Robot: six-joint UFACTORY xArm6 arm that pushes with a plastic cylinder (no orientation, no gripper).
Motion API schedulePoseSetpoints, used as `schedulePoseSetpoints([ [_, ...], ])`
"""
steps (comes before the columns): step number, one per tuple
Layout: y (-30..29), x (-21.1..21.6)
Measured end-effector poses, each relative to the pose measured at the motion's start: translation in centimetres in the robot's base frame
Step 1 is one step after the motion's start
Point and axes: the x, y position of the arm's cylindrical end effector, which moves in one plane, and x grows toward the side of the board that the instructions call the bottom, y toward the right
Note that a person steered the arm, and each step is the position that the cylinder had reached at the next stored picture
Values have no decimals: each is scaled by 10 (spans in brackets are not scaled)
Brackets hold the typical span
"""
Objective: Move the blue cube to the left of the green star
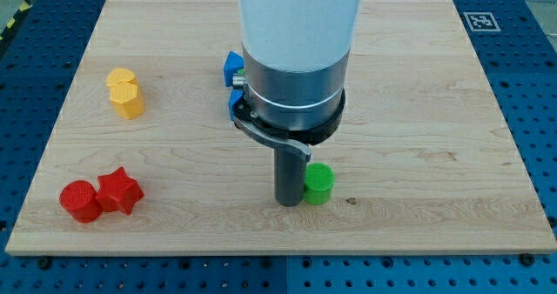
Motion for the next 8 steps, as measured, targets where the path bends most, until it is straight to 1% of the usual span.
schedulePoseSetpoints([
  [2,-40,-65],
  [3,-40,-68],
  [5,-56,-117],
  [6,-56,-118],
  [8,-81,-158],
])
